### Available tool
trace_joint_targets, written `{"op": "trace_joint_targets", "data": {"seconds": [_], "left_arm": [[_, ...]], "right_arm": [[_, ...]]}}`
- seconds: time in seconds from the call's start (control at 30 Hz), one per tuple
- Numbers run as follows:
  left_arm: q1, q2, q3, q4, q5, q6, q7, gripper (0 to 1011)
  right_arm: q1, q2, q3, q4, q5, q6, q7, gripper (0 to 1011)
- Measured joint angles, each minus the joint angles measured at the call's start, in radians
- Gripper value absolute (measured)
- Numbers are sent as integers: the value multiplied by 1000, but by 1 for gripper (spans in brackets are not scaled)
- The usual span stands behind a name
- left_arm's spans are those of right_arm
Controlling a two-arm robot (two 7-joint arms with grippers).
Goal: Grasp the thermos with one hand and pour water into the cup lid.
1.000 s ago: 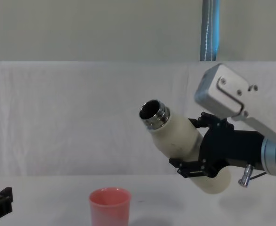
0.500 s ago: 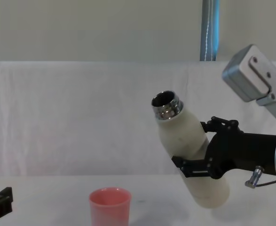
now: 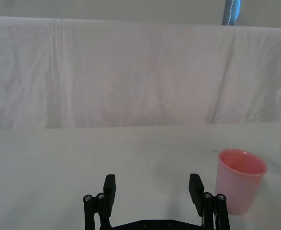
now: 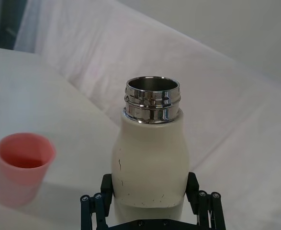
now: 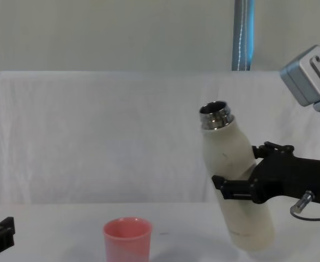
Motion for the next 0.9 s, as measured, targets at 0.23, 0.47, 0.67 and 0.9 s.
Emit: {"op": "trace_joint_targets", "data": {"seconds": [0.23,0.47,0.67,0.9], "left_arm": [[0,0,0,0,0,0,0,1001],[0,0,0,0,0,0,0,1001],[0,0,0,0,0,0,0,1001],[0,0,0,0,0,0,0,1001]], "right_arm": [[-21,-36,44,-6,26,67,-66,948],[-34,-66,77,-7,49,101,-97,948],[-46,-93,106,-7,96,111,-100,948],[-56,-109,120,-8,136,105,-98,948]]}}
